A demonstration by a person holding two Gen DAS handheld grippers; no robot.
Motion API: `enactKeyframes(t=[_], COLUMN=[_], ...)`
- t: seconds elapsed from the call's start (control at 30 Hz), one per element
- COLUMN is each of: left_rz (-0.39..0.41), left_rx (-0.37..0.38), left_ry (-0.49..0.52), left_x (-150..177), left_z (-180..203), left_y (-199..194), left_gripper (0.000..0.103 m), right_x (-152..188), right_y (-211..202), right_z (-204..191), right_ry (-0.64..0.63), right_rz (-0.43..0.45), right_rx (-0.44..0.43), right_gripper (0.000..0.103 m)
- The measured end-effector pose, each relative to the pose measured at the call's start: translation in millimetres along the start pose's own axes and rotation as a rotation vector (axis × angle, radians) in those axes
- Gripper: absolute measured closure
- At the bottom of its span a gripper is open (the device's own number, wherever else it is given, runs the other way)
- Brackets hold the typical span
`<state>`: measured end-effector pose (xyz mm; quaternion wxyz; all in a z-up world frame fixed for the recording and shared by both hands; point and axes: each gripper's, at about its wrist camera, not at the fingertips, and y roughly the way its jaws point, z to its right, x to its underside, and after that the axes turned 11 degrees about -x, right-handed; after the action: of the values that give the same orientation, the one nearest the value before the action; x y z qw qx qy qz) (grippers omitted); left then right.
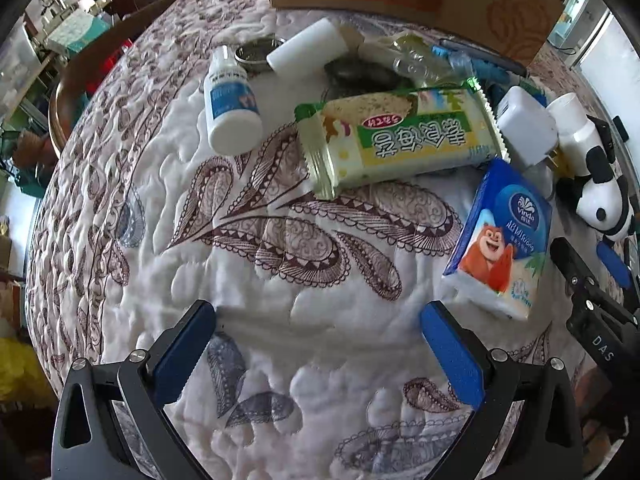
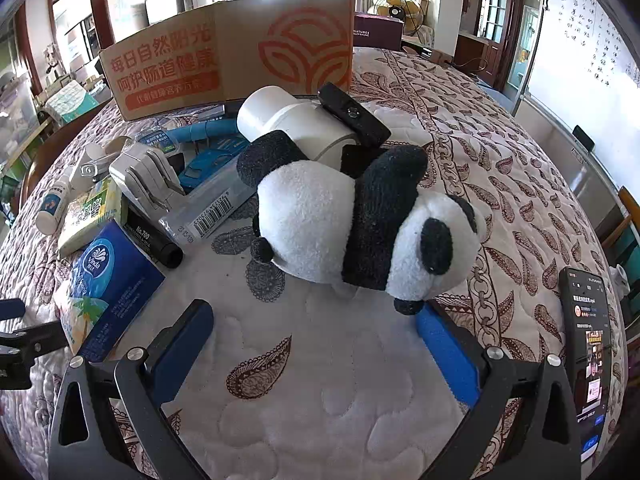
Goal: Organize objects
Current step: 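Move the right gripper toward the black-and-white panda plush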
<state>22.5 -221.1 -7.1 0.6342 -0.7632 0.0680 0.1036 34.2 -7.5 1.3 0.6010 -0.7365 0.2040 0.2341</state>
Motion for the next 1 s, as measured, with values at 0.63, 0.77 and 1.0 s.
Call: enactKeyframes(t=[0.63, 0.77, 1.0], left_rz=[0.041, 0.046, 0.026], left_rx=[-0.049, -0.025, -0.018], left_ry=[-0.046, -0.063, -0.058], left_x=[14.9, 18.3, 12.3], left_z=[13.6, 9.9, 12.4], left_y=[-11.1, -10.3, -9.5], left_gripper=[0.0, 0.0, 0.0], right_x=[-0.1, -0.3, -0.2], right_y=[0.2, 0.2, 0.6], right_z=[-0.1, 0.0, -0.3], right_ry=[0.0, 0.0, -0.004], right_rz=[0.0, 0.0, -0.002], right_rx=[0.0, 0.0, 0.0], right_gripper=[0.0, 0.0, 0.0])
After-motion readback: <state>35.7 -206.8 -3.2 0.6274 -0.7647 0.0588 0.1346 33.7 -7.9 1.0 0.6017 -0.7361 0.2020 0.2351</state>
